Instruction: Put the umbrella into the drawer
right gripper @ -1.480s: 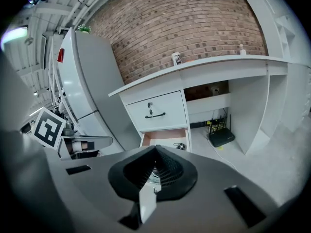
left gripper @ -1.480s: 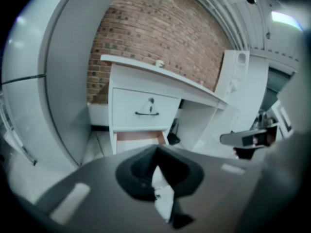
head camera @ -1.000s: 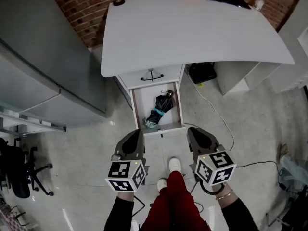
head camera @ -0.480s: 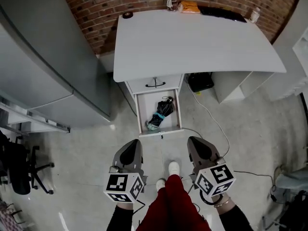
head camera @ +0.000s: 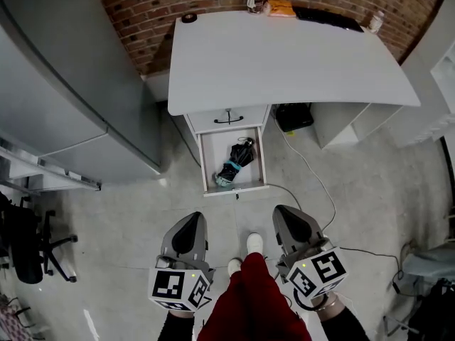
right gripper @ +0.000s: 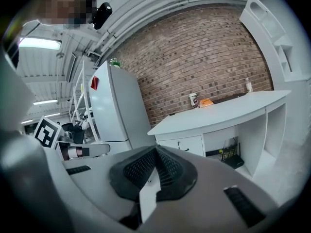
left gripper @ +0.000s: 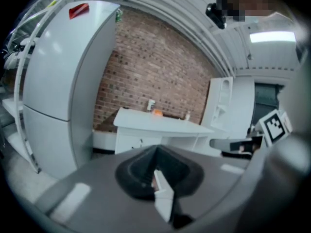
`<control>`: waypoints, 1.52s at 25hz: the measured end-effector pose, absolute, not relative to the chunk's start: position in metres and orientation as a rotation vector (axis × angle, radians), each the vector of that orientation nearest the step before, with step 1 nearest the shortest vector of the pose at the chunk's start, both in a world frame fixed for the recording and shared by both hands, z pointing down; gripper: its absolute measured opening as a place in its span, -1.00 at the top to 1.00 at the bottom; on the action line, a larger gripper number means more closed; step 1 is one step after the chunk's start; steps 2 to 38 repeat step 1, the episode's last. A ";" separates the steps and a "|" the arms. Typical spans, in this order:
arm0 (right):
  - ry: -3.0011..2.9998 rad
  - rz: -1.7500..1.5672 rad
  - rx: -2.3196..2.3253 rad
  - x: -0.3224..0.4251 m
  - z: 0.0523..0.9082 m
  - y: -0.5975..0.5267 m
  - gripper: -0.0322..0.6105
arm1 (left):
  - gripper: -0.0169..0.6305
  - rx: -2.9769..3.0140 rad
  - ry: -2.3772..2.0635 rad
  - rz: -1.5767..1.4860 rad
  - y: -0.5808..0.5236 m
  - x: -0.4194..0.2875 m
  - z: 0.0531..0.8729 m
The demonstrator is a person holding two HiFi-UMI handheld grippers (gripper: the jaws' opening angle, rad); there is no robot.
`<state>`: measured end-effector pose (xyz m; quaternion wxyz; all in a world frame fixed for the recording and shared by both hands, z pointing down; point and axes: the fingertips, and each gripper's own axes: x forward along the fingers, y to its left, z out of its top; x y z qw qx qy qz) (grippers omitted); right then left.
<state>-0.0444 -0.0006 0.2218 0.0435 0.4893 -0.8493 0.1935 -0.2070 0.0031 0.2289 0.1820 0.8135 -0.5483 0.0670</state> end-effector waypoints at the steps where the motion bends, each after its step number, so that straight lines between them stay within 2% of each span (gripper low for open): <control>1: -2.605 0.595 1.498 -0.043 0.222 -0.002 0.89 | 0.94 2.299 -1.548 0.190 0.001 -0.206 0.230; 38: -2.605 0.595 1.498 -0.043 0.222 -0.002 0.89 | 0.94 2.299 -1.548 0.190 0.001 -0.206 0.230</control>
